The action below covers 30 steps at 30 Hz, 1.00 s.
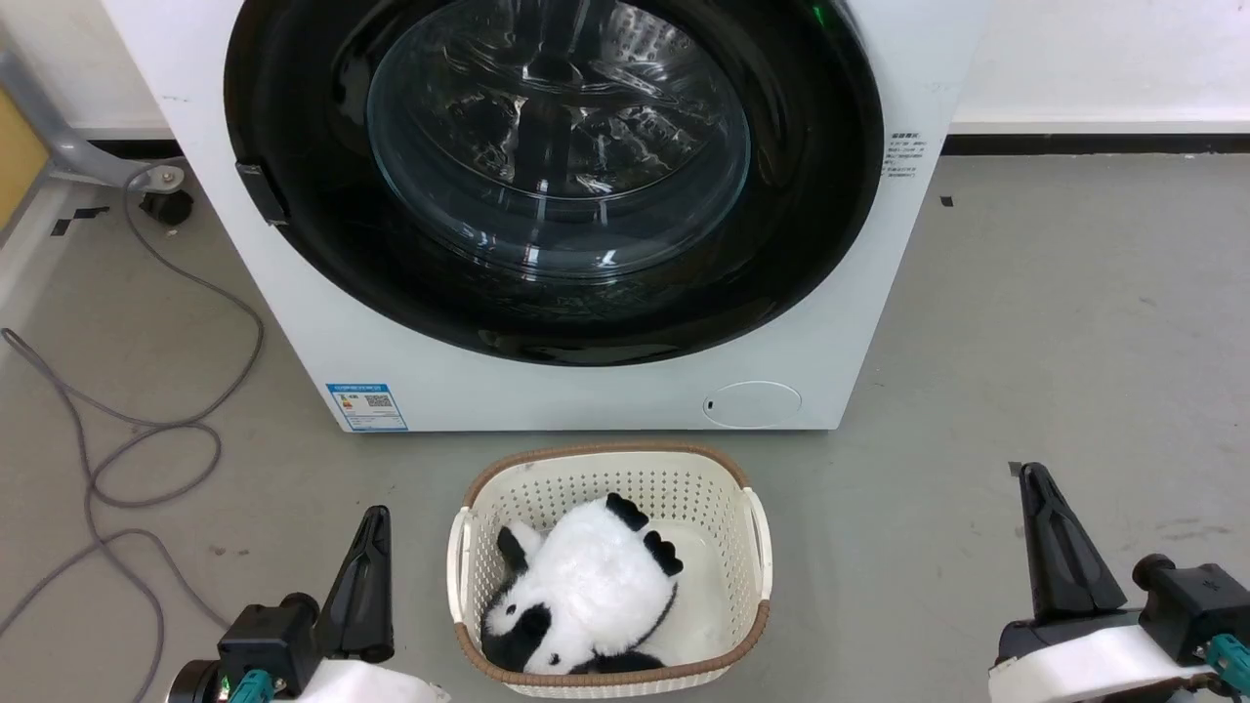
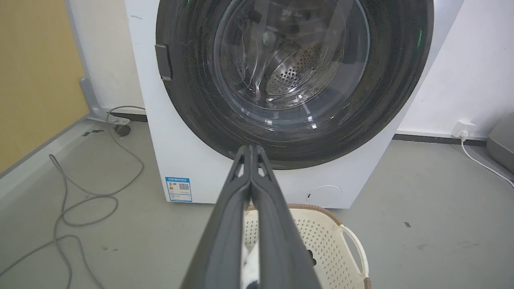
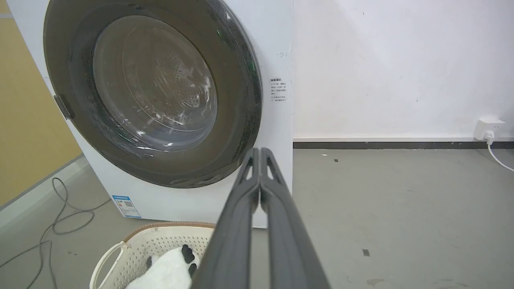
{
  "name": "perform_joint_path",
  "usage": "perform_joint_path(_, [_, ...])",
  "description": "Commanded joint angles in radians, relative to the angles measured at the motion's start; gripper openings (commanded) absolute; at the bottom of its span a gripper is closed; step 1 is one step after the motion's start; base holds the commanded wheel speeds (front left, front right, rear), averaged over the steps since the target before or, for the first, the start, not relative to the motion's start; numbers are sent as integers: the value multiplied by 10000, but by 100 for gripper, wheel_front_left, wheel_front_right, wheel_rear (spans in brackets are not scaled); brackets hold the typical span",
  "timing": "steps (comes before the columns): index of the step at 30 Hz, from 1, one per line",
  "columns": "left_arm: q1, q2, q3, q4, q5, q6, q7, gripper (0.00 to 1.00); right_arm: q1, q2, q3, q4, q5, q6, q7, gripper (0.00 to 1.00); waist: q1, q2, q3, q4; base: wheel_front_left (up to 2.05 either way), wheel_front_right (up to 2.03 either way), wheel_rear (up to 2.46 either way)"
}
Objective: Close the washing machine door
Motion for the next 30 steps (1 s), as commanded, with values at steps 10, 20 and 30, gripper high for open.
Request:
perform_joint_path(10, [-107,3,33,-116,259,82,234,0,-26,20,72,-113,-225,-2,241,0,0,-1,-60,3,0,0,0])
perform_joint_path(20, [-154,4,43,-199,425,140,479,0,-38,28,126,-167,-360,-2,487,0,0,-1,-132,7,0,0,0])
perform_joint_path(30, [-193,5,51,-268,564,189,683,0,-47,35,171,-213,-472,-3,692,0,0,-1,-191,9,0,0,0])
